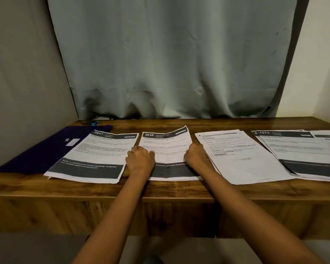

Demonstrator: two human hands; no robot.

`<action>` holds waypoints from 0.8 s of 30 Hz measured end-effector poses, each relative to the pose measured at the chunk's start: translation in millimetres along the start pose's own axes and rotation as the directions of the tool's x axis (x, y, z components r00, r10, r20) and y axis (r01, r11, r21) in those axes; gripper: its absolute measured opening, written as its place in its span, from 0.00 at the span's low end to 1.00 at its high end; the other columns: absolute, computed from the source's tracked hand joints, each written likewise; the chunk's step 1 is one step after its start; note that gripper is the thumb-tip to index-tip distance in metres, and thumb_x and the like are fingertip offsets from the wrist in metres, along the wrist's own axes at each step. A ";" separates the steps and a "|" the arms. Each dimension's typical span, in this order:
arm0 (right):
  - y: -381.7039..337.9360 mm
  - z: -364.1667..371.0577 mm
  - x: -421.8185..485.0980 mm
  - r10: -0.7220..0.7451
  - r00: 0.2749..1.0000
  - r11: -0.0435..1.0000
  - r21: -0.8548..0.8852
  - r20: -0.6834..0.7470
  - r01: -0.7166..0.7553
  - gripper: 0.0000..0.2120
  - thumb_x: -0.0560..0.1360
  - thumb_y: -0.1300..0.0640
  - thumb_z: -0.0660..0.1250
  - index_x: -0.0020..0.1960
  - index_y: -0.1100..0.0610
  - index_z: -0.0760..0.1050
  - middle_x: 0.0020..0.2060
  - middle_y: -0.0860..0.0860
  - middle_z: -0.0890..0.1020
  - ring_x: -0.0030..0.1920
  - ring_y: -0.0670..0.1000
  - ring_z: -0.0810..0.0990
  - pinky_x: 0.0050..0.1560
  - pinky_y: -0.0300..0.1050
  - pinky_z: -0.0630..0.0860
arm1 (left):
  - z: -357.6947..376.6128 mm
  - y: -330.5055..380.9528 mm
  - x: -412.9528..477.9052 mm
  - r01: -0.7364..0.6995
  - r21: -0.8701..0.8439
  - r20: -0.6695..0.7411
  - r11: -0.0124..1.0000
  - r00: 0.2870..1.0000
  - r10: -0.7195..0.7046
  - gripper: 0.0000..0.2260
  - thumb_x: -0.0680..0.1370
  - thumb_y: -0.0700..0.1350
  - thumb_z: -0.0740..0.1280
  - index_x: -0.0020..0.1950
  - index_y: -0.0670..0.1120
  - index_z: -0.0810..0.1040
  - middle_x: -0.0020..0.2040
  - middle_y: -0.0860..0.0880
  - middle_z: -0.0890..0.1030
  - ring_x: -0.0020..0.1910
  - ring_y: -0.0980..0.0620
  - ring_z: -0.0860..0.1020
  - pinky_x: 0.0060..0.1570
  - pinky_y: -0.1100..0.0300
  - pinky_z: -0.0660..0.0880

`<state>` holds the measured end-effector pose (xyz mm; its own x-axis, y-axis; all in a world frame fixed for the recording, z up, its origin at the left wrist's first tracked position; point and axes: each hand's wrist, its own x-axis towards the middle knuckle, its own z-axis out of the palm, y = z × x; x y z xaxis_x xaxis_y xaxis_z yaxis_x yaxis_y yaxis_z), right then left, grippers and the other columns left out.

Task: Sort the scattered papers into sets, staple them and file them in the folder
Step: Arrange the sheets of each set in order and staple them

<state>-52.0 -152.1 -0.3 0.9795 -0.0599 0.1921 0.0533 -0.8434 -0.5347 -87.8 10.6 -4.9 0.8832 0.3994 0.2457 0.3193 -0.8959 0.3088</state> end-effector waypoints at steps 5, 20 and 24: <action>0.0 -9.5 4.5 0.008 0.997 1.000 0.013 -0.075 -0.007 0.22 0.78 0.60 0.63 0.69 0.66 0.65 0.66 0.62 0.67 0.66 0.61 0.66 0.63 0.52 0.68 | -4.6 8.6 -1.2 -0.004 0.004 -0.003 1.000 1.000 0.004 0.29 0.81 0.57 0.56 0.72 0.36 0.62 0.70 0.37 0.68 0.68 0.39 0.66 0.64 0.47 0.66; 120.9 -84.2 50.4 0.160 0.975 0.986 0.059 -0.153 -0.153 0.18 0.77 0.55 0.64 0.62 0.64 0.72 0.61 0.63 0.75 0.60 0.63 0.73 0.59 0.54 0.74 | -9.0 119.8 -12.0 -0.417 -0.277 0.087 0.865 0.886 0.455 0.25 0.80 0.57 0.60 0.70 0.41 0.68 0.68 0.40 0.73 0.67 0.40 0.70 0.64 0.49 0.69; 155.7 -91.0 49.5 0.206 0.968 0.979 0.037 -0.145 -0.202 0.19 0.76 0.54 0.64 0.60 0.66 0.72 0.58 0.64 0.76 0.58 0.63 0.75 0.55 0.53 0.75 | 10.9 153.4 -23.3 -0.474 -0.284 0.219 0.834 0.814 0.537 0.26 0.81 0.58 0.56 0.74 0.43 0.63 0.70 0.41 0.71 0.70 0.40 0.67 0.72 0.44 0.59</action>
<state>-12.9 -335.0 0.8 0.9310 -0.3086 0.1952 -0.1388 -0.7935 -0.5926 -55.6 -138.3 26.7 0.9661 -0.1987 0.1645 -0.2496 -0.8811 0.4017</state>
